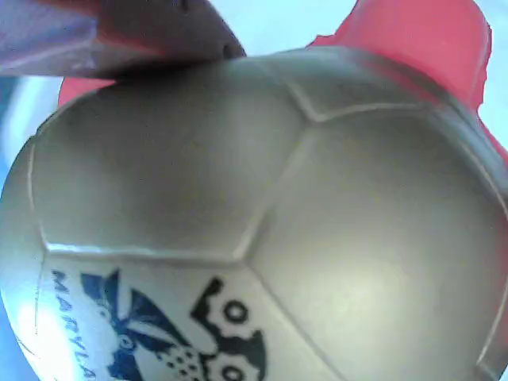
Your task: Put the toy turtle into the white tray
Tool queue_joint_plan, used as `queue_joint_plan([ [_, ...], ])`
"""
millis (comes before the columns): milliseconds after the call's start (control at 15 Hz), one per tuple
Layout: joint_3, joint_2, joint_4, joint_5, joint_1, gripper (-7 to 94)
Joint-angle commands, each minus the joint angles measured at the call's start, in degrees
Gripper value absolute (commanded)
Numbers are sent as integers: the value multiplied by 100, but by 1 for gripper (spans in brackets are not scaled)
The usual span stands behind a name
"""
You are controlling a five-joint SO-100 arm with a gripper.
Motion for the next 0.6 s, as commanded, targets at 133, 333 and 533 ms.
queue_joint_plan([
  [133, -826, -264, -53, 123, 97, -1],
  [333, -826, -501, -79, 79, 132, 8],
  [533, -712, -642, -79, -26, 141, 28],
])
